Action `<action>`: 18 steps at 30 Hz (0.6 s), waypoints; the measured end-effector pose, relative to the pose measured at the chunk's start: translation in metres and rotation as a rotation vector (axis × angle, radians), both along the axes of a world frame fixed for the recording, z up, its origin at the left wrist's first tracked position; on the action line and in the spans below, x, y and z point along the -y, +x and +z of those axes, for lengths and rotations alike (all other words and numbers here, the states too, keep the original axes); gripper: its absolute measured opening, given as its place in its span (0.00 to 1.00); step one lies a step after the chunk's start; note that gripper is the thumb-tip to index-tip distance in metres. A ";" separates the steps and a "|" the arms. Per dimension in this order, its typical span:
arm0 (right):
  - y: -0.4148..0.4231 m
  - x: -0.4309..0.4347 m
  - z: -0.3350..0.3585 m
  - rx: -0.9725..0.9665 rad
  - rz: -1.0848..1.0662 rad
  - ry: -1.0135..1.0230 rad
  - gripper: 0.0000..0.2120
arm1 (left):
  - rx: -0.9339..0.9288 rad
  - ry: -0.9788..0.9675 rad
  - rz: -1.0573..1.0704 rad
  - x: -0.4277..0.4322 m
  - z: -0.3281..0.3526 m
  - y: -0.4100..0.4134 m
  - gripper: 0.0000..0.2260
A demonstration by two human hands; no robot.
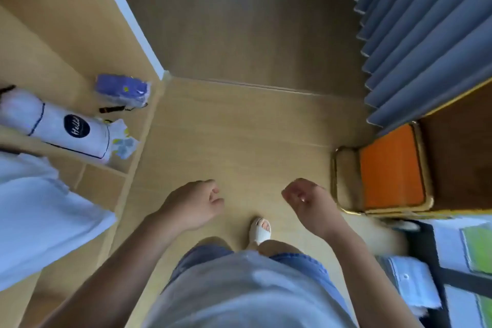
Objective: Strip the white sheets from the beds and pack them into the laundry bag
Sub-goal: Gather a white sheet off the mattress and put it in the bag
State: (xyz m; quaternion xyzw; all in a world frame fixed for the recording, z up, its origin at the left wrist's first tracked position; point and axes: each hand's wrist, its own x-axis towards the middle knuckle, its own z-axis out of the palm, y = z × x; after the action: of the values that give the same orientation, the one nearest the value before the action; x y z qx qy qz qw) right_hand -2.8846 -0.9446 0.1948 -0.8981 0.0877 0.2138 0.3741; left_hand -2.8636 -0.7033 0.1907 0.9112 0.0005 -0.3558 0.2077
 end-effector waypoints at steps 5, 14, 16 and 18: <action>0.129 0.011 0.003 0.006 0.188 0.004 0.05 | 0.023 -0.048 0.143 0.028 0.009 0.092 0.16; 0.365 0.004 -0.016 -0.114 0.428 -0.179 0.14 | 0.052 -0.050 0.208 0.015 -0.015 0.303 0.12; 0.423 0.001 -0.013 -0.164 0.455 -0.255 0.17 | 0.072 -0.003 0.083 0.009 -0.013 0.374 0.15; 0.476 -0.003 -0.009 -0.185 0.439 -0.288 0.17 | 0.109 0.007 -0.004 0.007 -0.008 0.444 0.16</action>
State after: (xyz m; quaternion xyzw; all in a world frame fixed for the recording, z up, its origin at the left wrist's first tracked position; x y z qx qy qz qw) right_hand -2.4087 -0.9416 0.1858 -0.9161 -0.0460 0.3562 0.1779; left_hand -2.4196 -0.7105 0.1825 0.9300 -0.0111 -0.3059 0.2034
